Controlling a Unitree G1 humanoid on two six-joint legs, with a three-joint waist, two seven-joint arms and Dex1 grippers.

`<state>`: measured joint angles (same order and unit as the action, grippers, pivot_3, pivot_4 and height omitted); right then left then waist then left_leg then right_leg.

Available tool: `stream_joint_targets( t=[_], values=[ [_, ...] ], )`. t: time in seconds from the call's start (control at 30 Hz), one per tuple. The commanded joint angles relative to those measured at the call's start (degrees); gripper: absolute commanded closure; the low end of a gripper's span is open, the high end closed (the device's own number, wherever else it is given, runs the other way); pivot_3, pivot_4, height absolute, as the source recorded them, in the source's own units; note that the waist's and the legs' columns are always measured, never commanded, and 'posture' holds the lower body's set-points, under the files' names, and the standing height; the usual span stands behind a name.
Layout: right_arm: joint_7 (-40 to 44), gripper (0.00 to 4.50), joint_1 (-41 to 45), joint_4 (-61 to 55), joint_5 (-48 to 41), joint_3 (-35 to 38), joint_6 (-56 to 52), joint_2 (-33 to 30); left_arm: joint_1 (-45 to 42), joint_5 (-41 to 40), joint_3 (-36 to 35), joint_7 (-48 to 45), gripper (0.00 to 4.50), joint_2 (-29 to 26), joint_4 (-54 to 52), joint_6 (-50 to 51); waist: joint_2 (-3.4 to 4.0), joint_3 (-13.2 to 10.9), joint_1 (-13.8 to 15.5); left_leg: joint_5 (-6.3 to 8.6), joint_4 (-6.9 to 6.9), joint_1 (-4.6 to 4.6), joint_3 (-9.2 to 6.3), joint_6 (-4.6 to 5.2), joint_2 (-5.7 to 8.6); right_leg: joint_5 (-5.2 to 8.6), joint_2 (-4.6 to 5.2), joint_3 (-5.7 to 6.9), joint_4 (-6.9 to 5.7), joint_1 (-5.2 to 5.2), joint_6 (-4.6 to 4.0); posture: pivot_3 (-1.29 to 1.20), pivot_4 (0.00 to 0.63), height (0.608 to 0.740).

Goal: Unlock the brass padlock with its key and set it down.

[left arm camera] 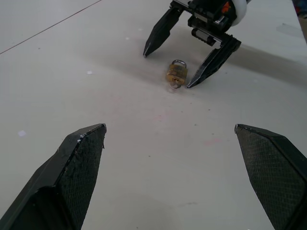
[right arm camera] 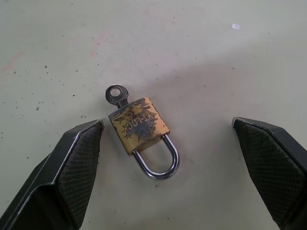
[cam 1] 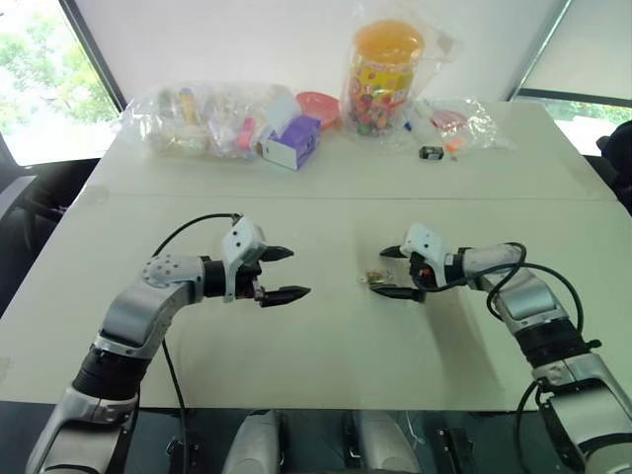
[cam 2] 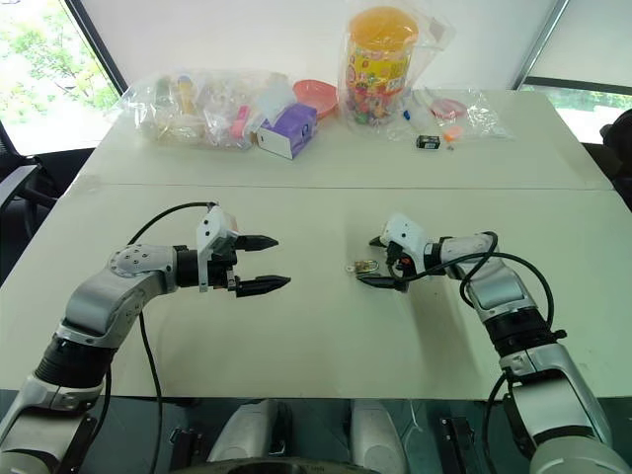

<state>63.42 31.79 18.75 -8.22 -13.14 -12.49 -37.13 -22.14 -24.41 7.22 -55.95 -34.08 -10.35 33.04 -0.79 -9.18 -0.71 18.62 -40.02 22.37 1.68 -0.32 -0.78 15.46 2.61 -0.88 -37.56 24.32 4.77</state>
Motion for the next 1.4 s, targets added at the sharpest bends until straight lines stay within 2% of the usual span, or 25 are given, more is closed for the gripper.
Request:
stream_joint_targets(
  t=[0.03,0.07,0.17,0.23,0.4,0.53,0.77,1.03,1.13,1.37,1.4],
  values=[
    [1.35,0.93,0.68,1.70,3.17,-1.89,2.97,-0.11,-0.26,-0.80,-1.57,0.38,0.00,-0.29,-2.33,-0.31,0.01,0.01,-0.03,0.00,0.00,-0.01,0.00,0.00,0.00,0.00,0.00,0.00,-0.01,0.00,0.00,0.00,0.150,0.735],
    [1.91,1.32,0.33,2.00,3.89,-2.42,3.48,-0.47,-0.28,-0.69,-1.55,0.45,0.00,-0.25,-2.28,-0.51,0.01,0.01,-0.06,0.00,0.00,-0.01,0.00,0.00,0.00,0.00,0.00,0.00,-0.02,0.00,0.00,0.00,0.150,0.735],
    [3.30,2.91,-0.99,1.91,4.47,-2.66,3.60,-1.79,-0.93,-0.59,-1.28,0.60,0.00,0.20,-1.95,-0.78,0.02,0.02,-0.05,-0.01,-0.01,-0.05,0.00,-0.02,-0.01,0.00,0.01,-0.01,-0.06,-0.02,0.00,0.00,0.150,0.735],
    [3.79,3.80,-1.35,2.06,4.82,-2.62,3.61,-2.36,-1.46,-0.43,-0.94,0.45,0.00,0.43,-1.49,-1.02,0.02,0.03,0.04,-0.01,-0.02,-0.11,0.01,-0.02,0.00,0.00,0.04,-0.01,-0.09,-0.09,-0.01,0.00,0.150,0.735],
    [2.11,3.80,-1.95,-0.07,6.37,-2.75,5.41,-2.22,-2.99,0.08,-0.05,-0.32,0.00,1.02,0.42,-1.58,0.02,0.05,0.18,-0.01,-0.04,-0.13,0.00,-0.02,0.04,0.00,0.09,0.00,-0.09,-0.14,-0.01,0.00,0.150,0.735],
    [-6.92,3.80,-2.85,-11.91,12.08,-1.43,14.73,-1.39,-5.99,-1.55,0.28,-0.27,0.00,4.11,3.97,0.26,0.02,0.05,0.12,-0.01,-0.04,-0.12,0.00,-0.02,0.04,0.00,0.08,0.01,-0.10,-0.13,-0.01,0.00,0.150,0.735],
    [-15.24,3.80,-6.34,-29.08,19.55,-0.18,21.02,-1.70,-10.10,-5.33,0.00,-2.62,0.00,7.07,5.17,4.75,0.03,0.03,-0.01,-0.04,-0.03,0.03,0.03,-0.08,0.02,0.00,-0.01,-0.02,-0.32,0.22,0.00,0.00,0.150,0.735],
    [-17.08,3.80,-8.64,-37.36,21.73,0.66,21.27,-2.61,-12.71,-5.70,0.68,-5.32,0.00,7.87,7.66,4.71,0.02,0.03,0.11,-0.05,-0.07,0.02,0.03,-0.09,0.08,0.00,-0.06,-0.02,-0.31,0.16,-0.01,0.00,0.150,0.735],
    [-17.18,3.80,-8.51,-37.47,21.85,0.71,20.90,-2.74,-12.67,-5.16,0.96,-5.72,0.86,8.27,8.49,3.94,0.02,0.03,0.08,-0.05,-0.07,0.01,0.02,-0.09,0.06,0.00,-0.07,-0.02,-0.31,0.16,-0.01,0.00,0.150,0.735],
    [-16.58,3.80,-7.97,-37.29,21.85,0.67,20.51,-3.16,-12.13,-3.54,2.25,-6.97,4.37,8.36,9.14,1.58,0.02,0.03,0.08,-0.05,-0.07,0.01,0.03,-0.09,0.06,0.00,-0.10,-0.02,-0.31,0.16,-0.01,0.00,0.150,0.735],
    [-16.46,3.80,-8.01,-37.32,21.82,0.65,20.55,-3.25,-12.18,-3.45,2.25,-6.84,4.44,8.44,9.16,1.42,0.02,0.03,0.10,-0.05,-0.07,0.01,0.02,-0.08,0.06,0.00,-0.10,-0.02,-0.31,0.16,-0.01,0.00,0.150,0.735]
  ],
)
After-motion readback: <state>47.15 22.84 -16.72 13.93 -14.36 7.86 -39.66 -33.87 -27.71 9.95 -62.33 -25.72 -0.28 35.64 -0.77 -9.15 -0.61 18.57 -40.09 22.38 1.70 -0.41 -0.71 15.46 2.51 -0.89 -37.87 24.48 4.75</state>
